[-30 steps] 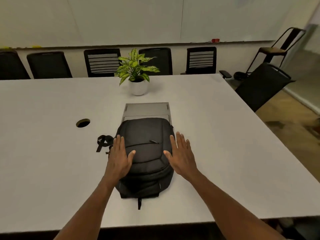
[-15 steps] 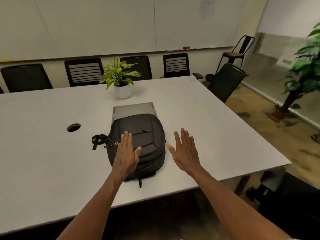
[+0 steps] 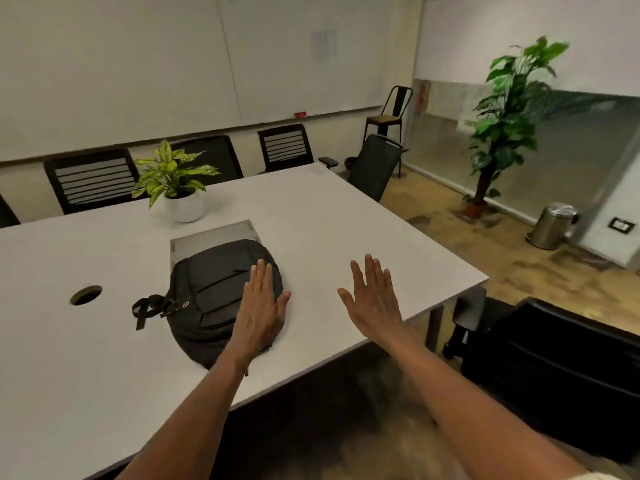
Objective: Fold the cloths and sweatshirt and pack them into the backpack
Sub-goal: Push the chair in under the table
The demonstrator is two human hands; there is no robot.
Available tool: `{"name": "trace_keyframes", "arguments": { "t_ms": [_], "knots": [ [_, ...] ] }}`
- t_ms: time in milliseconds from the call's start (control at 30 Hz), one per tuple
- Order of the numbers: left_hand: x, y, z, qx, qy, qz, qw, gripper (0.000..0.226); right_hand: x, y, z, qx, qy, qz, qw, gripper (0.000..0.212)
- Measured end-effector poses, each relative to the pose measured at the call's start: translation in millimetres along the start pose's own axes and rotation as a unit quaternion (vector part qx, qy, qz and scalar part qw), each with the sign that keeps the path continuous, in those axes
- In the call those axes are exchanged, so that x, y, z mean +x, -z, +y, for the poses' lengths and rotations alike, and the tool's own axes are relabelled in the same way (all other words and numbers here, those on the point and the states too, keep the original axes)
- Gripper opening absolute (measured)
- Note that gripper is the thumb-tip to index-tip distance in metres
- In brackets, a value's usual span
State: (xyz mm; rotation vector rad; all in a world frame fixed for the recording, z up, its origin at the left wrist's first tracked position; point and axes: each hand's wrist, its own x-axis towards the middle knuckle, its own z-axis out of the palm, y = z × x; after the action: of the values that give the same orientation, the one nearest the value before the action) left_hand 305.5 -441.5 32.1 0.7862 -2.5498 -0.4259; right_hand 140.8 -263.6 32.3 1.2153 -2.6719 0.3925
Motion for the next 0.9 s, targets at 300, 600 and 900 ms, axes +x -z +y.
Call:
{"name": "trace_keyframes", "arguments": {
  "t_ms": [300,600,900],
  "knots": [
    [11,-35,100,-0.025,-0.074,-0.027,0.997,0.071,-42,44,92,-0.036,-0.065,0.040,0.996,0.074],
    [10,-69,208,-0.038,-0.121,-0.051,0.991,0.070,-85,82,189,-0.046,-0.111,0.057,0.991,0.069],
    [13,-119,310,-0.061,-0.167,-0.077,0.981,0.070,-129,108,289,-0.047,-0.177,0.059,0.981,0.073]
  ]
}}
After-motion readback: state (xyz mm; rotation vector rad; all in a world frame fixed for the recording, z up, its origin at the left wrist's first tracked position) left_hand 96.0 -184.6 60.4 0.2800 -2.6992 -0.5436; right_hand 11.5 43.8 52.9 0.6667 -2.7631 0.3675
